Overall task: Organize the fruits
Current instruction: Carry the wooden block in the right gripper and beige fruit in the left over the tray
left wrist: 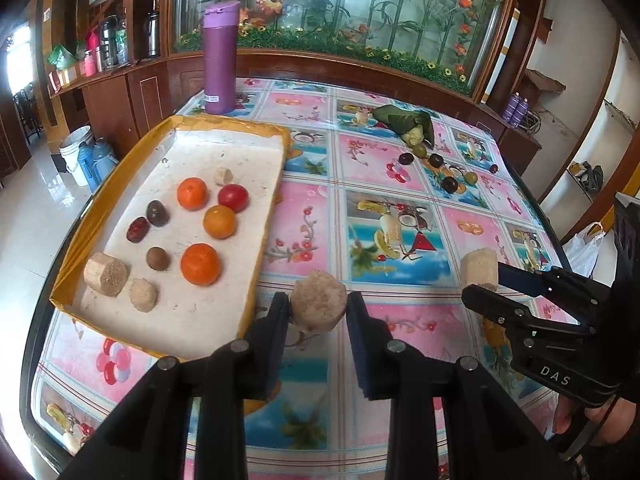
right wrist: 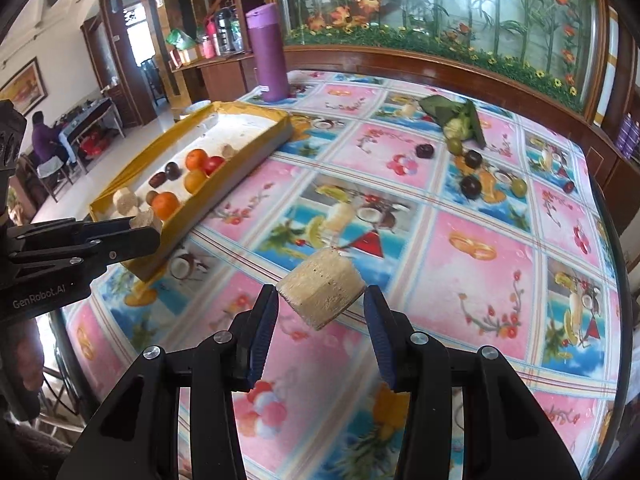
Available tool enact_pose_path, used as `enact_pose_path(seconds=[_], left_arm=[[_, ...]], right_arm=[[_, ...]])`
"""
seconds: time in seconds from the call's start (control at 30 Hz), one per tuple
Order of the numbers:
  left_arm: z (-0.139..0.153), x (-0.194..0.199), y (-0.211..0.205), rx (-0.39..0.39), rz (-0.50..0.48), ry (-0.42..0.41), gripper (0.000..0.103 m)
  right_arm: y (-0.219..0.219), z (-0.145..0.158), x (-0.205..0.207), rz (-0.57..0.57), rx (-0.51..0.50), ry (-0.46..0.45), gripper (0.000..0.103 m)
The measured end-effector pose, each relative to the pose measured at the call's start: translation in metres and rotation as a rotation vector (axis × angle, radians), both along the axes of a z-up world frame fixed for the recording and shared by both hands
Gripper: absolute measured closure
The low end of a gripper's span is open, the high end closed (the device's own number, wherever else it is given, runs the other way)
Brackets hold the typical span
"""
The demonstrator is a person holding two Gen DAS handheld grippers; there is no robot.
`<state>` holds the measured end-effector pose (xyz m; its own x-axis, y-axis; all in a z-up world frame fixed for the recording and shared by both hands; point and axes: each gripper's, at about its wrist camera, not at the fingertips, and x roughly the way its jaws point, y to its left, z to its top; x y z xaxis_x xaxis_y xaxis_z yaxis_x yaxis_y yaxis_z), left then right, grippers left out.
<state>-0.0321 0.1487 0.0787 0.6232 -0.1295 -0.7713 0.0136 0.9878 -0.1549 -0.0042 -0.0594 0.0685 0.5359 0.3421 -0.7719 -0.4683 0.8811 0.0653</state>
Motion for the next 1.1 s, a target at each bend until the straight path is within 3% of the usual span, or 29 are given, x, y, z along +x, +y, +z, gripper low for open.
enact_pose_path(seconds=[0.47,0.8,1.1], left_arm=[[0.001,0.021,0.101,0.016,0.133,0.005,0.071],[0.008,0.087,0.137,0.061,0.118,0.018,0.071],[-0.013,0.152,0.143,0.058,0.098,0.076,0.071]], right_arm=[[0.085,0.02,0.03,0.09,0.009,-0.029,0.06],[0.152,0.028,0.088,0.139,0.01,-0.055,0.06],[0.185,0.0,0.147,0.109,-0.01,-0.017,0.06]])
